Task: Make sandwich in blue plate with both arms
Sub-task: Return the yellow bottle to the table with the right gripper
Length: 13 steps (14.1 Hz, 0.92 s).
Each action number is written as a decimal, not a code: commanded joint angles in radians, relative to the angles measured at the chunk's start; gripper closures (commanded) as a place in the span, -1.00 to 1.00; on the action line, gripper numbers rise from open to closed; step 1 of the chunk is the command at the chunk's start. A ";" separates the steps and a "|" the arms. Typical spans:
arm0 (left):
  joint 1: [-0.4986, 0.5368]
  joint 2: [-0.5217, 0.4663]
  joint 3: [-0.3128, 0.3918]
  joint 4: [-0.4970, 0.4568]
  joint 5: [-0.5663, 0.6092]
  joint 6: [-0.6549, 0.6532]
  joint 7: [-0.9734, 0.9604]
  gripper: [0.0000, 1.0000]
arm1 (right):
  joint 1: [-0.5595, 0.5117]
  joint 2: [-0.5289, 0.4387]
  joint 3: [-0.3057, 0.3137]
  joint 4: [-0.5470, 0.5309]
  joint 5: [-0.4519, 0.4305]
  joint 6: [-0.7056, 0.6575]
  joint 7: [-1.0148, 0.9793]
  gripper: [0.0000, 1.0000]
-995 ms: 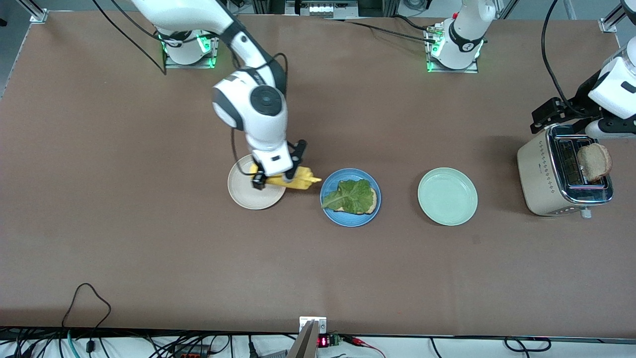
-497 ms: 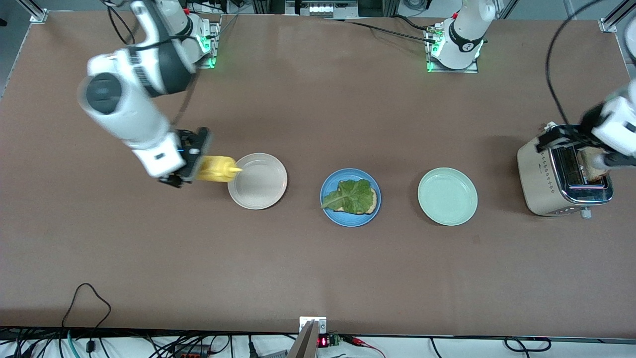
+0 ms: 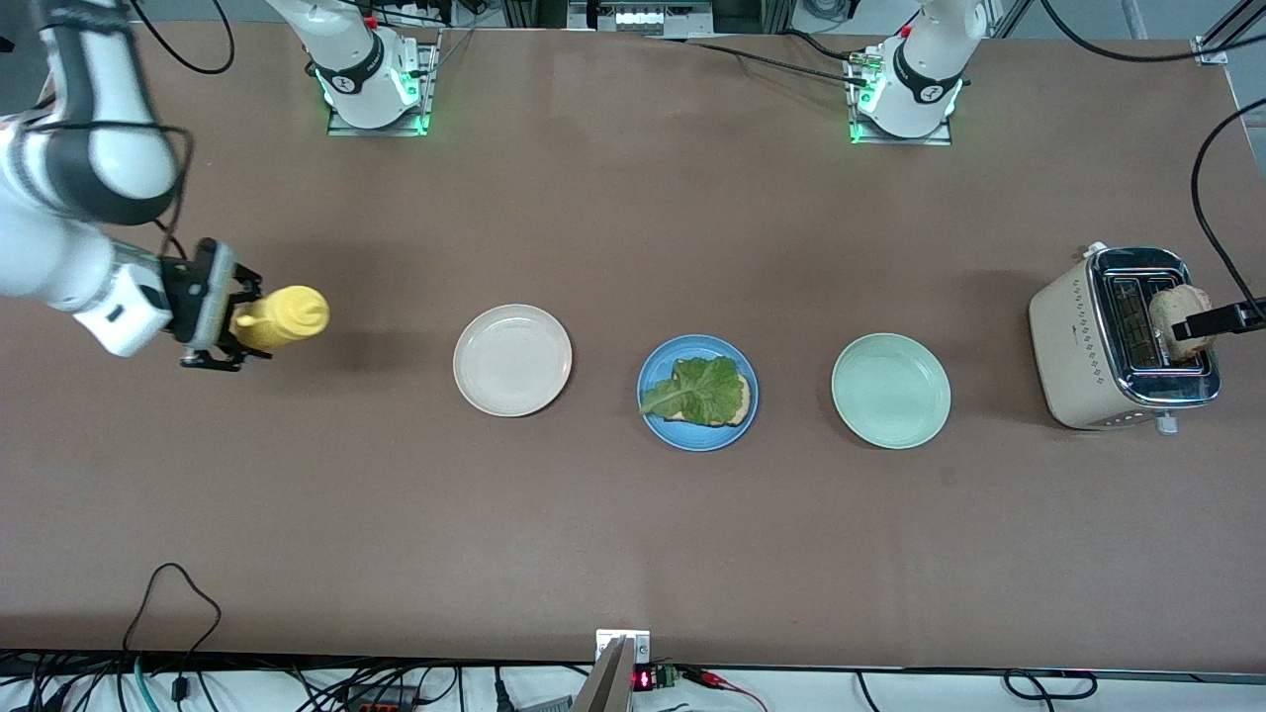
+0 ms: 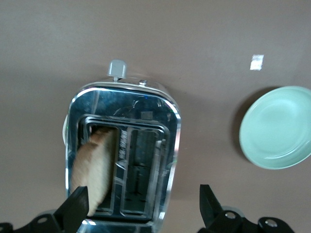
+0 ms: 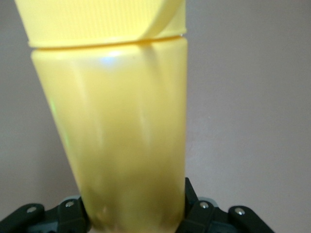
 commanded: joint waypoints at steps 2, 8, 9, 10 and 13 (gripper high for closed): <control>-0.005 0.065 -0.010 0.059 0.180 -0.016 0.106 -1.00 | -0.162 0.079 0.029 -0.027 0.218 -0.006 -0.344 1.00; 0.087 0.121 -0.010 0.057 0.034 -0.016 0.268 -1.00 | -0.343 0.300 0.030 -0.025 0.415 -0.082 -0.699 1.00; 0.097 0.127 -0.010 0.054 0.018 -0.017 0.291 -1.00 | -0.359 0.329 0.030 -0.025 0.432 -0.088 -0.737 1.00; 0.098 0.128 -0.010 0.047 0.015 -0.017 0.296 -1.00 | -0.371 0.354 0.033 -0.021 0.444 -0.103 -0.747 1.00; 0.104 0.139 -0.009 0.038 0.015 -0.028 0.296 -0.31 | -0.414 0.442 0.053 -0.010 0.467 -0.119 -0.748 1.00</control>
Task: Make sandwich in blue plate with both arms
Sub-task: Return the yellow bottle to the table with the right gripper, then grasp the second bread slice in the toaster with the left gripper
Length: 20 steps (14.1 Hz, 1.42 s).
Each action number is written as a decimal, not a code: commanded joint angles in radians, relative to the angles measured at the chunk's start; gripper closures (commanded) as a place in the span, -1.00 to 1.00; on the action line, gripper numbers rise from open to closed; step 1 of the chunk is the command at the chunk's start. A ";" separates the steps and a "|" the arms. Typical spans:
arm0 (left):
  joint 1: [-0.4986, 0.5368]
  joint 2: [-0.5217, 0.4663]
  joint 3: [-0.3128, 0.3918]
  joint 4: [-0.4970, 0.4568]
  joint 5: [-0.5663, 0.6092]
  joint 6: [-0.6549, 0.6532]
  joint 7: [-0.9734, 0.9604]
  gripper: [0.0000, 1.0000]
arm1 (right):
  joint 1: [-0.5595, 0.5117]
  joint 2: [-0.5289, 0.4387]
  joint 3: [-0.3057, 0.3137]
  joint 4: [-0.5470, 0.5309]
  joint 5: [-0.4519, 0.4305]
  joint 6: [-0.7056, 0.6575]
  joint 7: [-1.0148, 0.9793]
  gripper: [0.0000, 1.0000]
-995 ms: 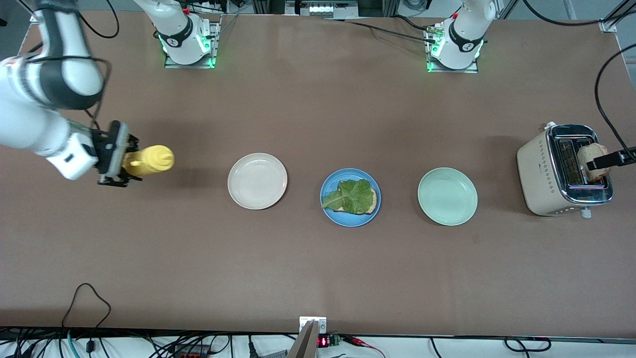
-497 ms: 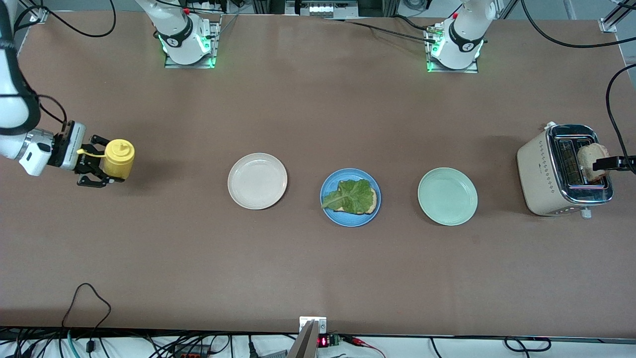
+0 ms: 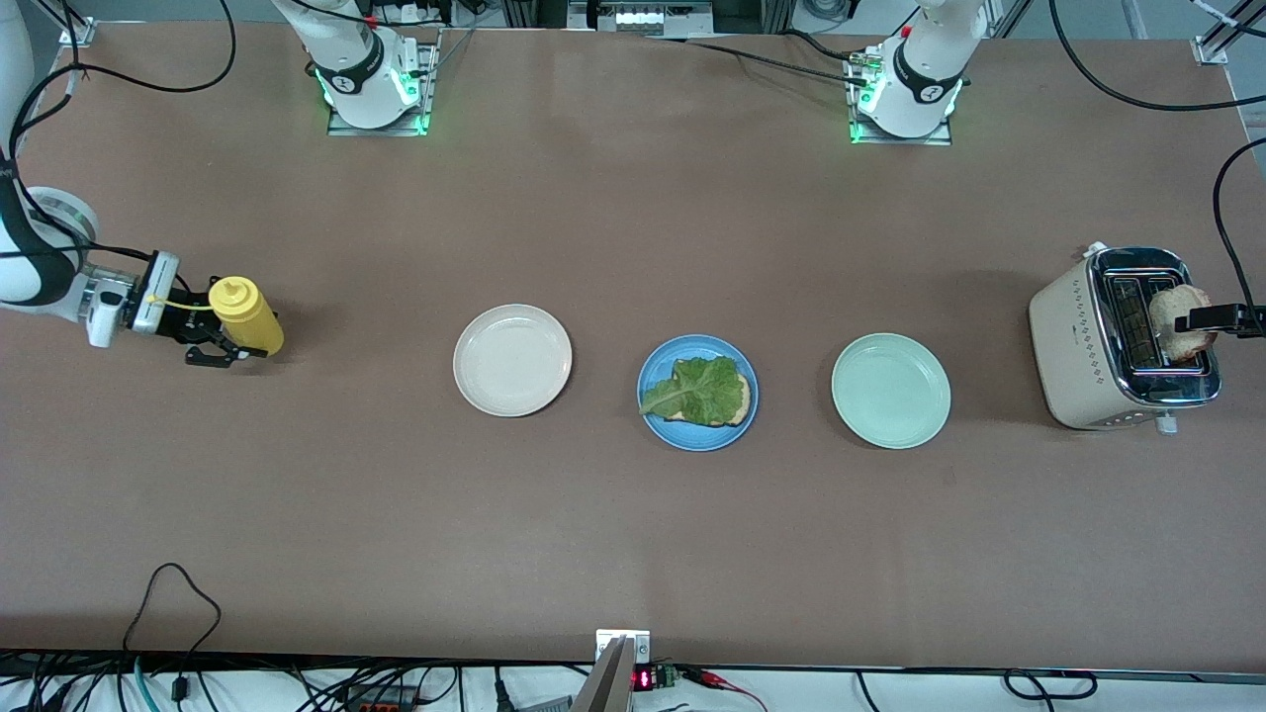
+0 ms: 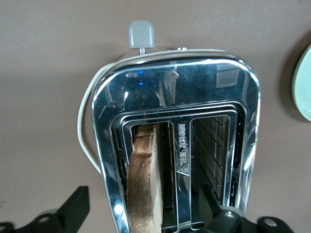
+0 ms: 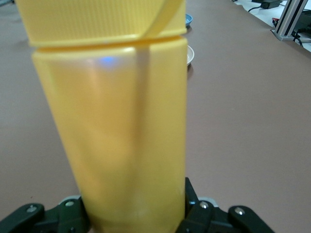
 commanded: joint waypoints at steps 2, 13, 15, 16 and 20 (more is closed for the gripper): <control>0.001 0.007 -0.005 0.010 -0.015 -0.024 0.017 0.28 | -0.098 0.100 0.081 0.037 0.029 -0.032 -0.008 1.00; -0.003 -0.050 -0.046 0.271 -0.049 -0.299 0.066 0.98 | -0.126 0.154 0.085 0.043 0.030 -0.023 -0.005 -0.19; -0.008 -0.053 -0.119 0.352 -0.078 -0.408 0.051 0.98 | -0.131 0.159 0.083 0.044 0.030 -0.023 -0.004 -1.00; -0.008 -0.074 -0.158 0.357 -0.080 -0.445 0.029 0.98 | -0.132 0.159 0.085 0.043 0.030 -0.023 -0.002 -1.00; -0.008 -0.093 -0.365 0.258 -0.181 -0.467 -0.128 0.99 | -0.149 0.156 0.083 0.044 0.029 -0.023 0.001 -1.00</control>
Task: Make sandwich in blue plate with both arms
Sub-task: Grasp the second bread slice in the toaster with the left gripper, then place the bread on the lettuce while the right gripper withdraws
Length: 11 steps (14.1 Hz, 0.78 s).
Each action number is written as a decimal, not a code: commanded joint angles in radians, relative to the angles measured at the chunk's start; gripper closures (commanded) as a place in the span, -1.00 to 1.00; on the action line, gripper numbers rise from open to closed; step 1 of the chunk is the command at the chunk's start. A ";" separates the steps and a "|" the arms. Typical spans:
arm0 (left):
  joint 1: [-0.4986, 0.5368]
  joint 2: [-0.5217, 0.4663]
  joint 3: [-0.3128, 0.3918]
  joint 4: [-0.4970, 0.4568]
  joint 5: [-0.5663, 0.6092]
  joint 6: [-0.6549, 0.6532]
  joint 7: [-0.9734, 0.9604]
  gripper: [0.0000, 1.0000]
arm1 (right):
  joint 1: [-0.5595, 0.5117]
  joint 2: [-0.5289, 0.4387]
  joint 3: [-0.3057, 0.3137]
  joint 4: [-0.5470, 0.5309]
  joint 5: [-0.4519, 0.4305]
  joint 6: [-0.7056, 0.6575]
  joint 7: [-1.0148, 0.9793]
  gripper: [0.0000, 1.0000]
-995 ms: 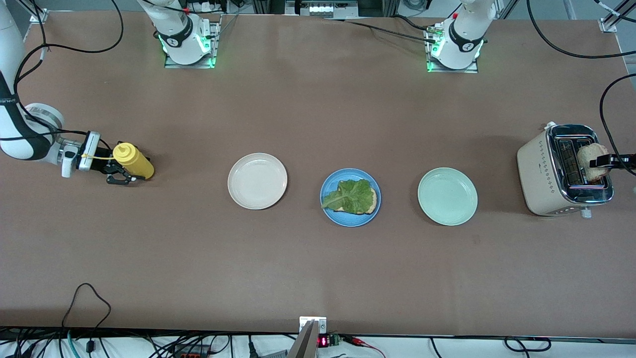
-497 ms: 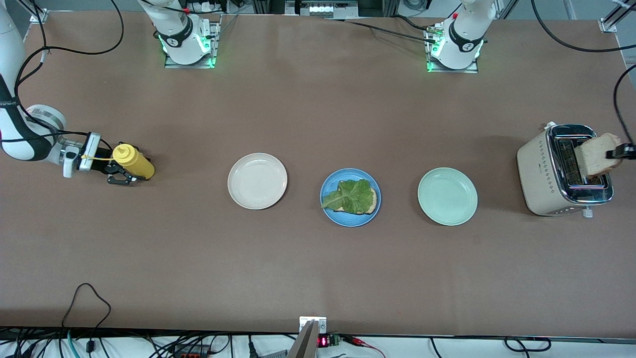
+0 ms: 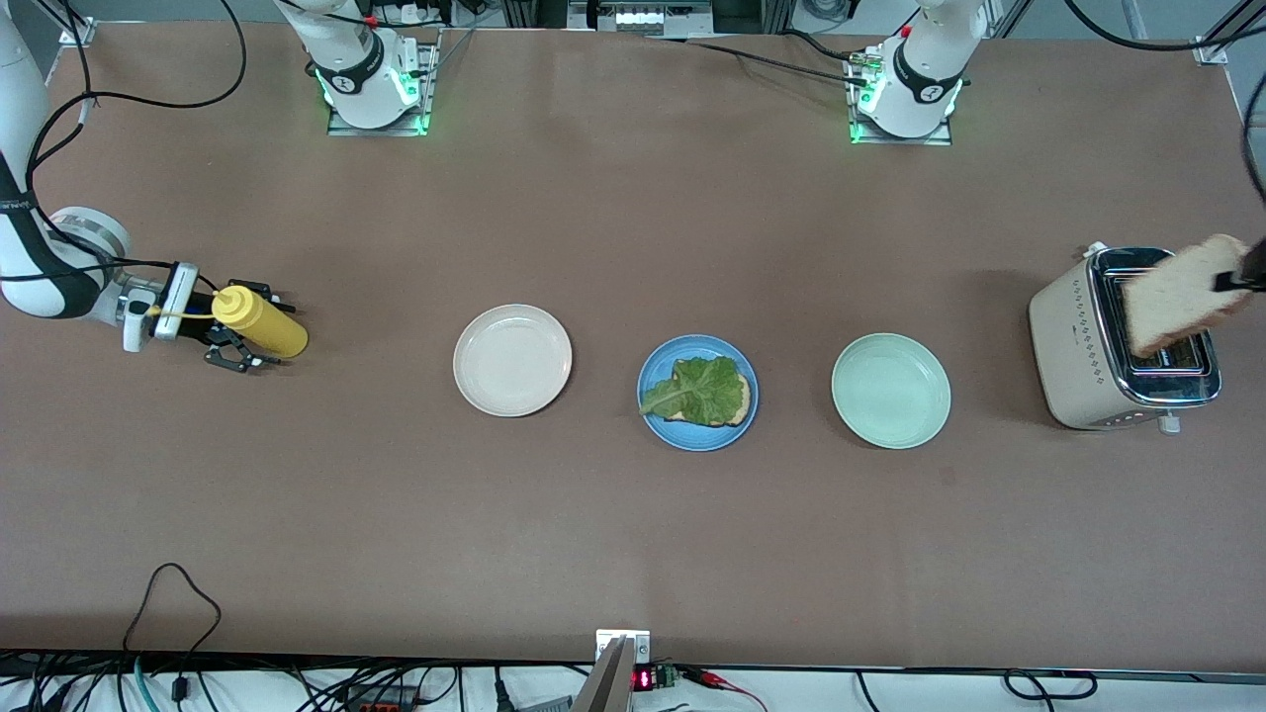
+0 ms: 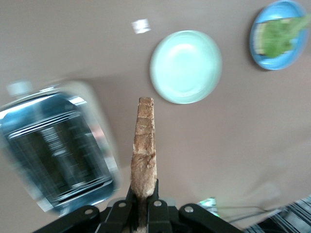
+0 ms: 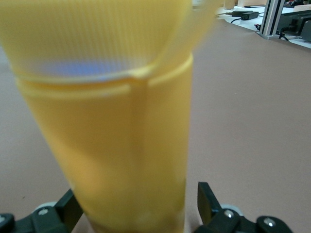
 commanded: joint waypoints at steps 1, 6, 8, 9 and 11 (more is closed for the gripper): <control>0.006 0.021 -0.125 -0.095 -0.119 0.019 -0.124 0.99 | -0.043 0.007 0.019 0.013 0.013 -0.019 0.002 -1.00; -0.096 0.039 -0.248 -0.331 -0.291 0.354 -0.302 0.98 | -0.115 -0.063 0.016 0.013 -0.062 -0.025 0.001 -1.00; -0.170 0.067 -0.248 -0.364 -0.306 0.470 -0.318 0.99 | -0.152 -0.105 0.001 0.015 -0.098 -0.034 0.021 -1.00; -0.198 0.101 -0.248 -0.364 -0.335 0.502 -0.343 0.99 | -0.161 -0.131 -0.008 0.018 -0.113 -0.048 0.038 -1.00; -0.247 0.163 -0.248 -0.370 -0.395 0.574 -0.353 0.99 | -0.175 -0.192 -0.023 0.031 -0.139 -0.070 0.065 -1.00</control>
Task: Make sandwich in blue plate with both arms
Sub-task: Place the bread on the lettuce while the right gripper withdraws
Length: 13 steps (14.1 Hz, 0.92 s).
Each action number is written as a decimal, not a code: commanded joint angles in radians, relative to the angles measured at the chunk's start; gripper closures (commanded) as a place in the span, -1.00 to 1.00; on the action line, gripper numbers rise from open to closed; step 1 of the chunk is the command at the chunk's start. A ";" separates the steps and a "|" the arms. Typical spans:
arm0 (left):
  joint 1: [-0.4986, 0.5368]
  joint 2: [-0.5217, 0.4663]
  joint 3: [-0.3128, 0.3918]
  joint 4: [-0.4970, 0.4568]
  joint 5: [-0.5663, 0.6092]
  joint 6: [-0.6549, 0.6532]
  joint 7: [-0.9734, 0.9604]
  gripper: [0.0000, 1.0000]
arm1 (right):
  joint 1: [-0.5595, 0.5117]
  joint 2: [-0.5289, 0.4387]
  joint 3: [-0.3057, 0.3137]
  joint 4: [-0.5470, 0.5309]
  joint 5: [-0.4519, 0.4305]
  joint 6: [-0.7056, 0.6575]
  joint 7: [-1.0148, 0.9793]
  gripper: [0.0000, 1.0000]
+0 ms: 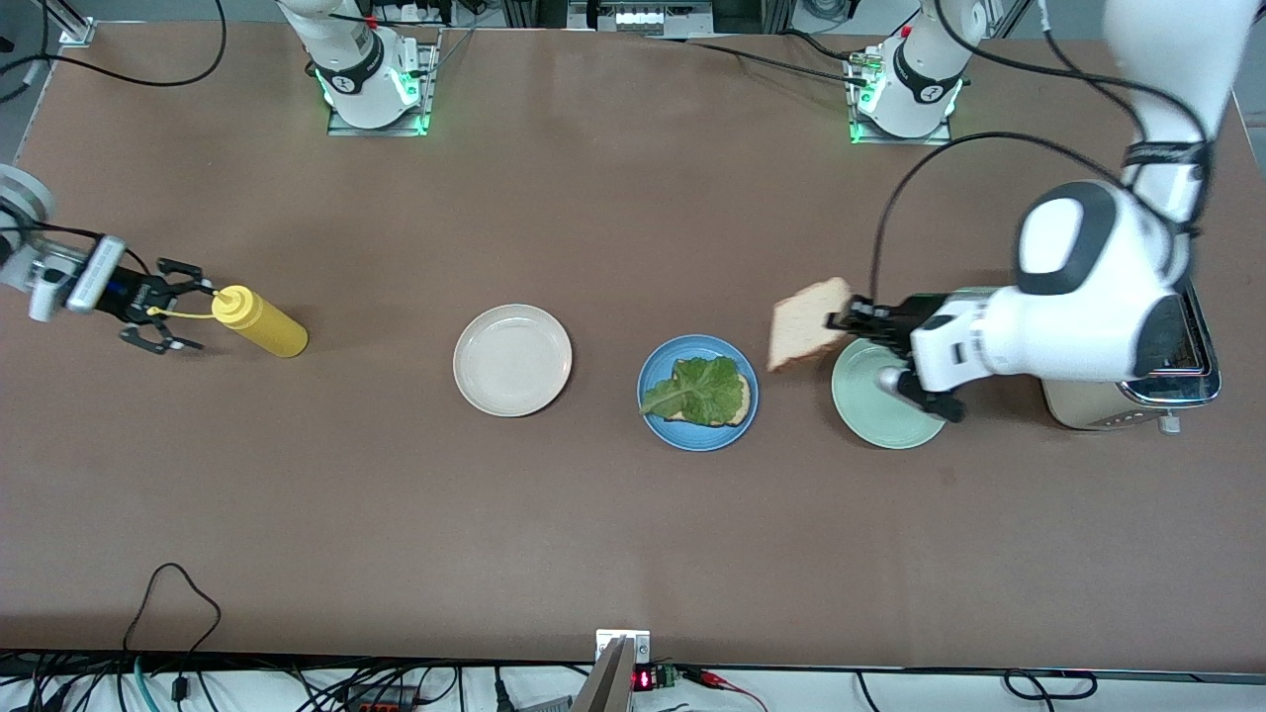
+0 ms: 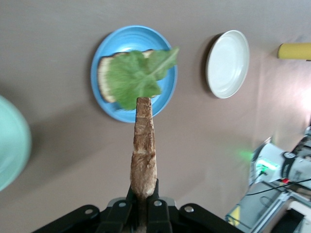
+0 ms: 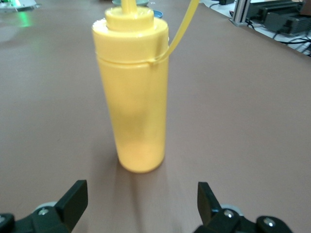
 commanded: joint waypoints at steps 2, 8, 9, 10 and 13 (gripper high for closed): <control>-0.057 0.097 0.000 0.002 -0.110 0.122 -0.039 0.99 | -0.020 -0.140 -0.020 0.015 -0.050 -0.071 0.116 -1.00; -0.110 0.213 0.000 0.002 -0.212 0.291 -0.061 0.99 | 0.032 -0.312 -0.017 0.137 -0.119 -0.283 0.589 -1.00; -0.113 0.232 0.000 0.002 -0.232 0.322 -0.061 0.99 | 0.057 -0.341 -0.014 0.156 -0.127 -0.302 0.665 -1.00; -0.126 0.250 0.000 0.004 -0.237 0.349 -0.061 0.99 | 0.097 -0.382 -0.014 0.182 -0.135 -0.323 0.779 -1.00; -0.149 0.282 0.000 0.004 -0.239 0.408 -0.059 0.98 | 0.234 -0.505 -0.014 0.215 -0.161 -0.355 1.138 -1.00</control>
